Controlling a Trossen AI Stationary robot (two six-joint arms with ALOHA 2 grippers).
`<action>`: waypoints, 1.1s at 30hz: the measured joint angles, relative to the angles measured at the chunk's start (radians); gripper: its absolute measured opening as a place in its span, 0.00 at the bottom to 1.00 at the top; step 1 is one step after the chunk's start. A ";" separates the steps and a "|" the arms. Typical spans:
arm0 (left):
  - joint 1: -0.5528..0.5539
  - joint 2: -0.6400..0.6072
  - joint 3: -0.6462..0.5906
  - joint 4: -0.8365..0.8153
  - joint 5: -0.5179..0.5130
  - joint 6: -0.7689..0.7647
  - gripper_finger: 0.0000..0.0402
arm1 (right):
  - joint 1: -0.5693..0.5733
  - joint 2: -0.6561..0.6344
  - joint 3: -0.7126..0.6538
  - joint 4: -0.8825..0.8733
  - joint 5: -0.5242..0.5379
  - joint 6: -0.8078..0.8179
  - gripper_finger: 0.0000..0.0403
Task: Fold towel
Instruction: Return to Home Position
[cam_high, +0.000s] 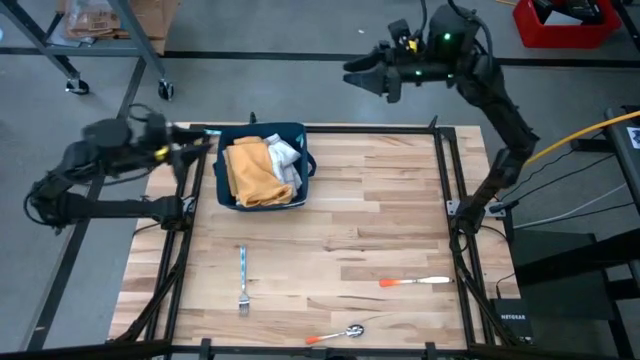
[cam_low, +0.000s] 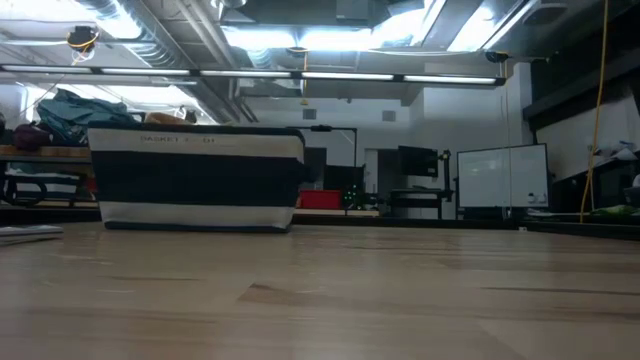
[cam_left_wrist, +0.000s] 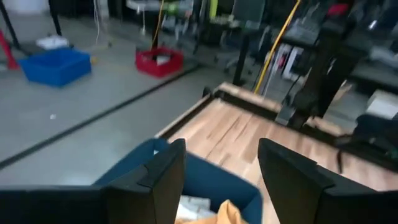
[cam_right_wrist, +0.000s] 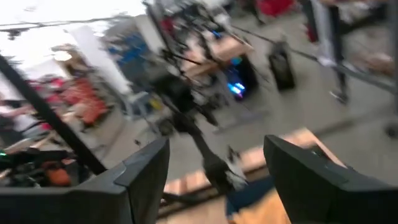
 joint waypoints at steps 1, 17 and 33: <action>0.000 -0.029 0.000 0.000 0.001 0.000 0.48 | -0.006 -0.009 0.000 -0.041 0.021 -0.001 0.66; 0.001 -0.476 -0.275 -0.163 0.114 -0.152 0.48 | 0.277 -0.393 -0.270 -0.714 0.440 -0.122 0.66; 0.000 -0.578 -1.091 0.863 0.491 -0.098 0.48 | 0.633 -1.043 -1.285 0.035 0.648 0.014 0.66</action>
